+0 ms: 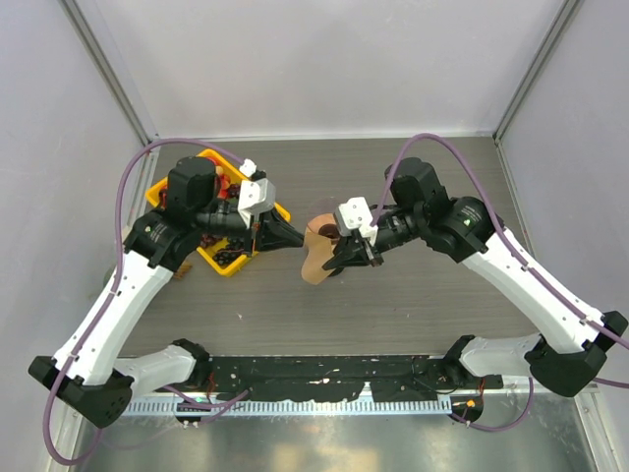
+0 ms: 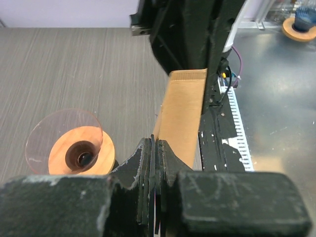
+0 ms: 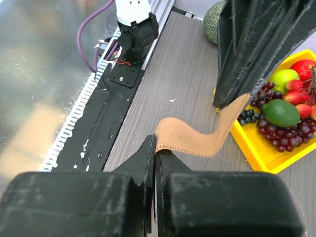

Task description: Place the coffee filter in the dripper

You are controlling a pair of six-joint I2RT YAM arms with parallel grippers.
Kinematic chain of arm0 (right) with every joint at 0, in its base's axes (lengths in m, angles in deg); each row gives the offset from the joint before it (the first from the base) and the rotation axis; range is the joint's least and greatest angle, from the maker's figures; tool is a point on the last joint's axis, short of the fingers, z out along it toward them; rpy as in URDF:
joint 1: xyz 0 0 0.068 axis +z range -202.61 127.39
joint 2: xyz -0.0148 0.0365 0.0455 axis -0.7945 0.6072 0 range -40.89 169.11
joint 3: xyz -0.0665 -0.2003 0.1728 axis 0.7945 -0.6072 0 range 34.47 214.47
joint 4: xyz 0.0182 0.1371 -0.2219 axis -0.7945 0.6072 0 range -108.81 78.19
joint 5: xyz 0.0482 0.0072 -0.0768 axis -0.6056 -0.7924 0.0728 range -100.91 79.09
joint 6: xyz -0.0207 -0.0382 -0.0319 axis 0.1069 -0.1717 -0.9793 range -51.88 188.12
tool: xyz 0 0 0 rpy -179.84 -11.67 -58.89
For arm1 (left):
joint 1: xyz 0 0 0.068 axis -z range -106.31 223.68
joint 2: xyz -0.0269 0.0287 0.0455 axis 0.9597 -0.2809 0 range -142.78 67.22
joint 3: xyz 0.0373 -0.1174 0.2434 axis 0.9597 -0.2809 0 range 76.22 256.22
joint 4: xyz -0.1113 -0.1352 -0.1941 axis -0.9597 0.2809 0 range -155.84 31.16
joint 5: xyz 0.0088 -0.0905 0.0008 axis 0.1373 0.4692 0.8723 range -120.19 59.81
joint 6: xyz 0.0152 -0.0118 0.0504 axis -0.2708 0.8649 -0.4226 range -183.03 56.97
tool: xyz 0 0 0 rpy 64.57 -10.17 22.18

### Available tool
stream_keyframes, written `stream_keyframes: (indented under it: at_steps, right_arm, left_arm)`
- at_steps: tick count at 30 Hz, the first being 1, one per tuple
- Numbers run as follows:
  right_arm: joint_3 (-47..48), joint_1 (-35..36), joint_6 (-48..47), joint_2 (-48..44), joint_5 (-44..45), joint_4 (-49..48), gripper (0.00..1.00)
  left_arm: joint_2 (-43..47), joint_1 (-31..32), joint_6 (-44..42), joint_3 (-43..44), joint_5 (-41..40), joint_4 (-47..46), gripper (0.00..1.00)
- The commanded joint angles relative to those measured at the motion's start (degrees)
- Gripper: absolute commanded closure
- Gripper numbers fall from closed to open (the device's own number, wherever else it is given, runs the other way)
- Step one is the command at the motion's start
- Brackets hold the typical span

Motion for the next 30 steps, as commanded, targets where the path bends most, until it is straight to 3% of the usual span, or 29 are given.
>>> stream_keyframes:
  at_steps: [1, 9, 10, 12, 14, 15, 16, 18, 19, 22, 25, 27, 30]
  right_arm:
    - [1.58, 0.31, -2.38, -2.64, 0.77, 0.44, 0.95]
    - [0.70, 0.31, -2.29, -3.26, 1.03, -0.53, 0.95]
    - [0.79, 0.31, -2.29, -3.26, 1.21, -0.44, 0.95]
    - [0.53, 0.31, -2.55, -3.87, 2.18, -0.44, 0.95]
    - [0.18, 0.31, -2.56, -4.40, 2.97, -0.53, 0.95]
    - [-0.43, 0.31, -2.03, -4.66, 3.49, -0.88, 0.95]
    - [-0.79, 0.31, -1.51, -5.10, 3.76, -1.40, 0.95]
    - [-2.46, 0.31, 0.16, -6.24, 4.90, -5.87, 0.95]
    - [-4.20, 0.31, 1.56, -7.03, 5.16, -7.37, 0.95]
    - [-7.38, 0.31, 5.87, -8.44, 5.52, -17.02, 0.95]
    - [-8.96, 0.31, 10.44, -8.53, 5.87, -22.32, 0.95]
    - [-9.75, 0.31, 13.17, -8.62, 5.61, -25.92, 0.95]
    - [-11.95, 0.31, 17.91, -9.32, 5.34, -32.41, 0.95]
  left_arm:
    - [0.86, -2.18, 3.43, -0.41, 1.09, -5.14, 1.00]
    - [1.30, -2.27, 3.88, 0.11, 5.92, -6.21, 1.00]
    - [1.13, -2.27, 0.82, 1.33, 6.89, -1.14, 0.89]
    - [1.12, -2.79, -7.16, 4.23, 8.04, 9.75, 0.48]
    - [2.00, -4.90, -10.62, 4.60, 8.74, 16.02, 0.31]
    - [2.70, -5.60, -12.28, 4.34, 8.40, 18.31, 0.10]
    - [3.23, -5.79, -14.56, 4.33, 7.70, 20.68, 0.01]
    - [3.67, -5.70, -19.15, 3.72, 5.77, 24.48, 0.01]
    - [4.02, -5.61, -17.42, 2.67, 4.89, 21.96, 0.01]
    - [4.73, -5.44, -5.39, -0.23, 4.70, 11.16, 0.01]
    - [5.25, -3.95, 1.13, -2.95, 4.97, 2.89, 0.02]
    - [6.57, -2.54, 5.95, -6.20, 2.96, -5.00, 0.07]
    - [7.72, -0.69, 11.59, -10.34, 0.58, -15.04, 0.24]
